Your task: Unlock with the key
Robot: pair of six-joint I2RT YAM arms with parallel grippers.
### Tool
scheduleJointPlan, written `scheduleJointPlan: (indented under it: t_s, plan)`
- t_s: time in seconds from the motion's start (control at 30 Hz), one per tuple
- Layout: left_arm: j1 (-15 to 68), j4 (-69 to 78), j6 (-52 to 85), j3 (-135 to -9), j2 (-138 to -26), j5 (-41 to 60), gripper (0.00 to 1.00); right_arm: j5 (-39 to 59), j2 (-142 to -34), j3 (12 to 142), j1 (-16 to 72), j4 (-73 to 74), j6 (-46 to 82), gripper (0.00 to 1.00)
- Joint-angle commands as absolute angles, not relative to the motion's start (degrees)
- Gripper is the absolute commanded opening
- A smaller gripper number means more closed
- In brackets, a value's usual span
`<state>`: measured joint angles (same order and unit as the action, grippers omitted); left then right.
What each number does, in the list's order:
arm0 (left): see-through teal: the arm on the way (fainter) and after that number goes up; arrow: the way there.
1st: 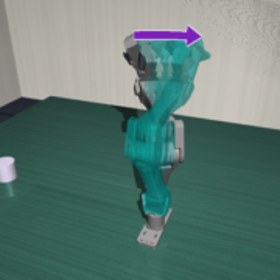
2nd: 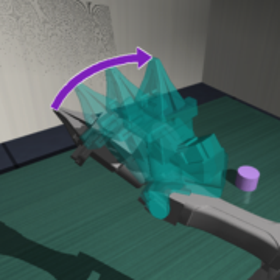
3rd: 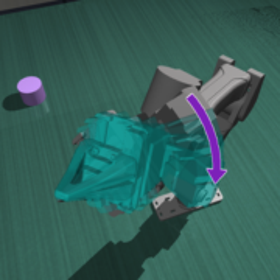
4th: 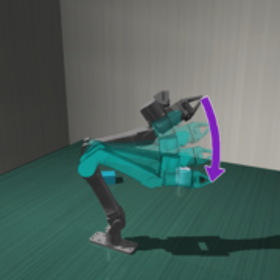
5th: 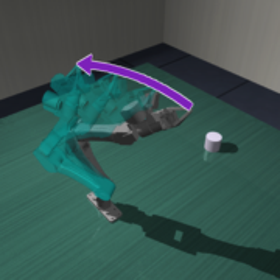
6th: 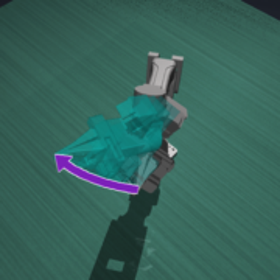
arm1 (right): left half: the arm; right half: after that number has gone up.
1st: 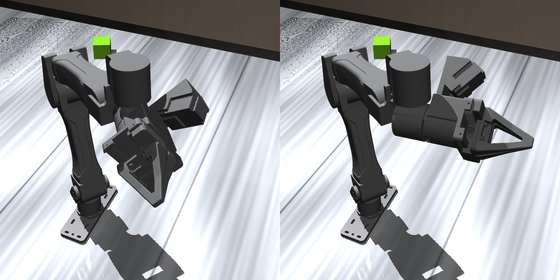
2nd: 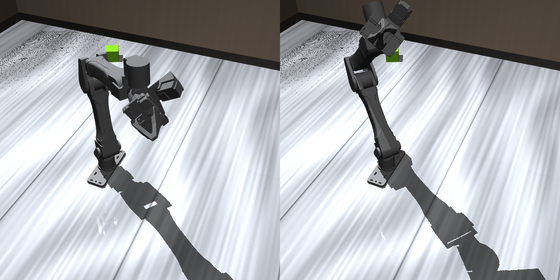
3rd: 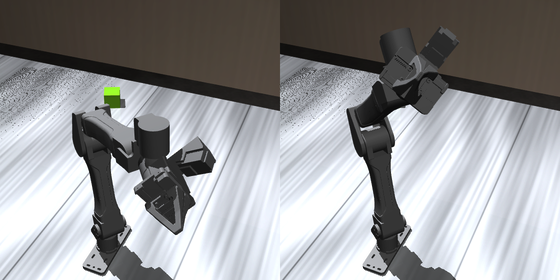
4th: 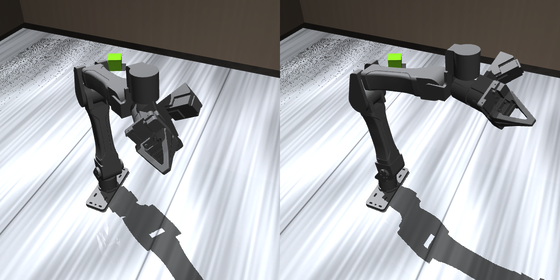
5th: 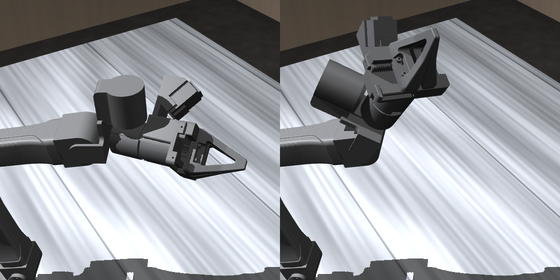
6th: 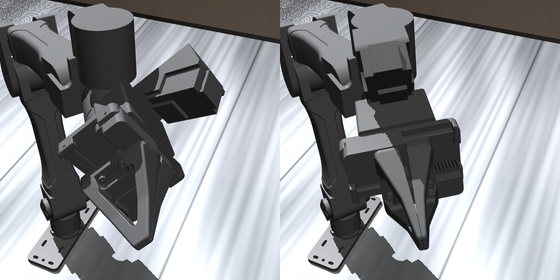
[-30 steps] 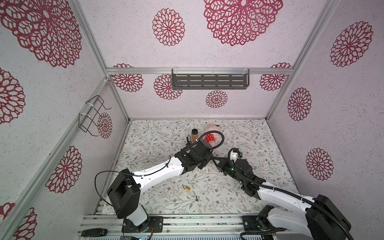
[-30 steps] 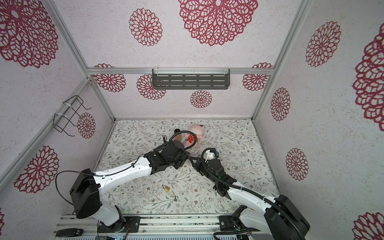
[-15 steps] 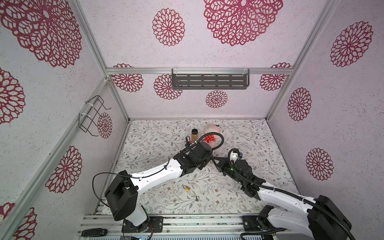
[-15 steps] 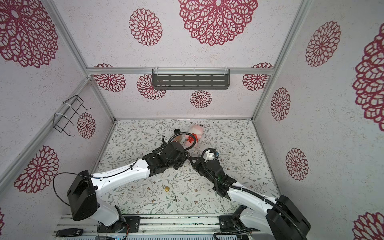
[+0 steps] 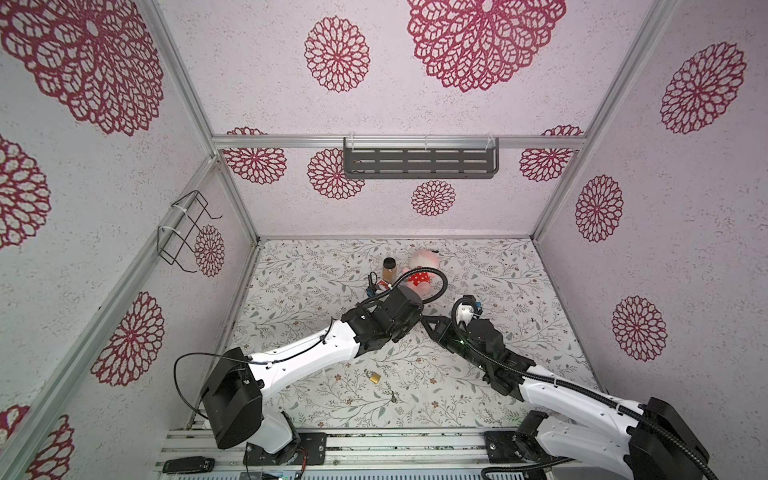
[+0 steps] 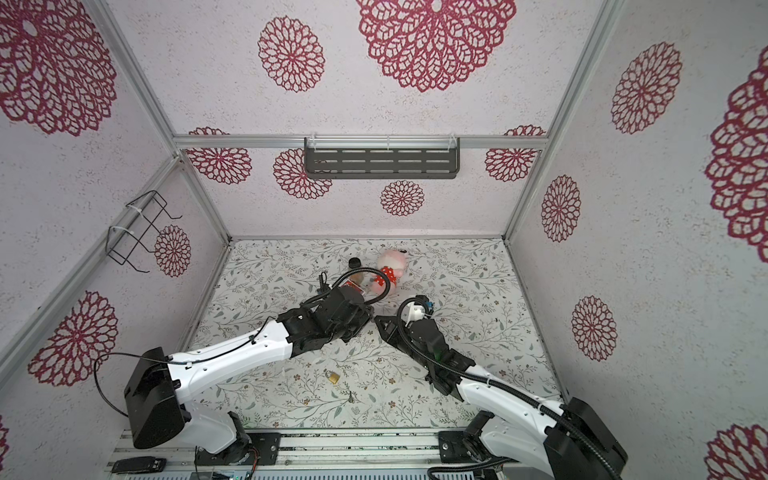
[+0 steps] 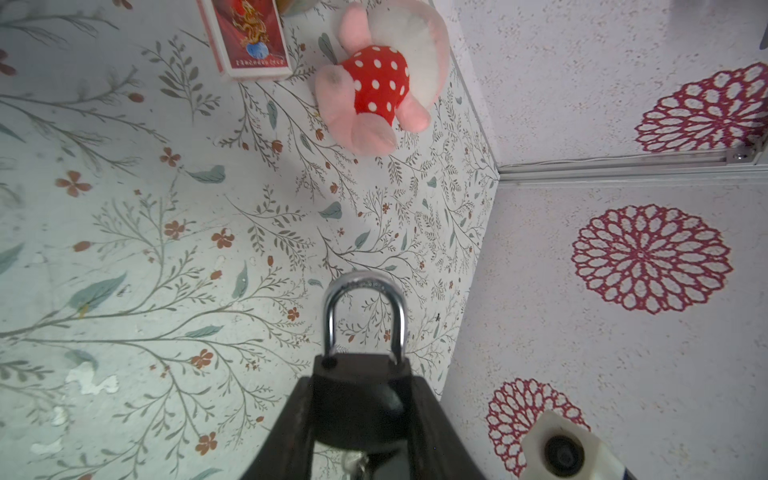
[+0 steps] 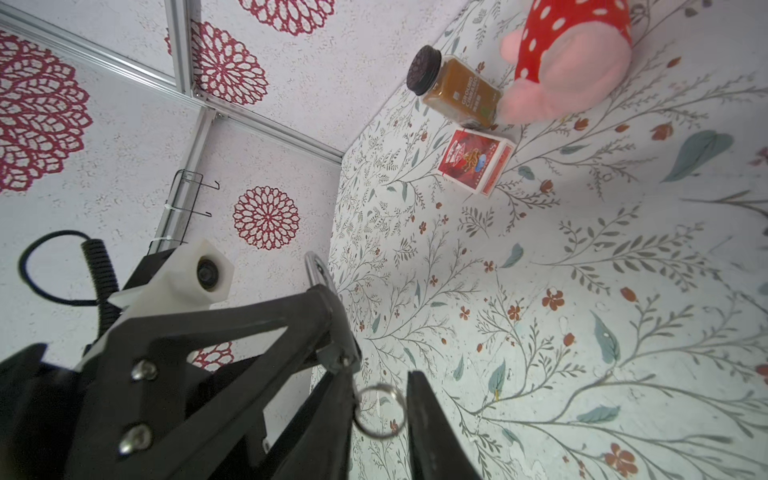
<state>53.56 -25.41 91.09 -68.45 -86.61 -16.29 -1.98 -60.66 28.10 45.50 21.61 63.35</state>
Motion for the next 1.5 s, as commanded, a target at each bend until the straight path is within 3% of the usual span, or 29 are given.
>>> scheduleJointPlan:
  t_s: [0.0,0.23,0.37,0.53,0.77,1.1,1.47]
  plan:
    - [52.0,-28.4,88.2,-68.7,-82.9,-21.5,0.0,-6.2,-59.5,29.7,45.2,14.1,57.1,0.33]
    - [50.1,-28.9,75.0,-65.6,-79.4,-22.5,0.0,-5.1,-54.5,33.4,44.5,3.8,49.6,0.51]
    - [49.6,-26.0,64.7,-61.2,-75.2,-23.2,0.0,0.5,-52.3,35.8,41.8,-2.0,46.3,0.57]
    - [49.4,-11.9,49.4,-50.5,-66.5,-18.9,0.01,11.6,-52.8,39.8,37.2,-8.9,42.9,0.61]
    - [48.9,6.0,36.1,-37.7,-57.0,-9.5,0.04,18.7,-56.1,46.1,36.2,-13.8,37.6,0.66]
    - [48.9,12.4,23.2,-33.4,-55.2,-5.8,0.0,16.5,-63.4,57.2,36.6,-19.8,33.4,0.74]
    - [49.0,12.2,18.4,-35.7,-59.0,-2.9,0.0,11.6,-72.0,71.5,40.3,-29.4,27.7,0.83]
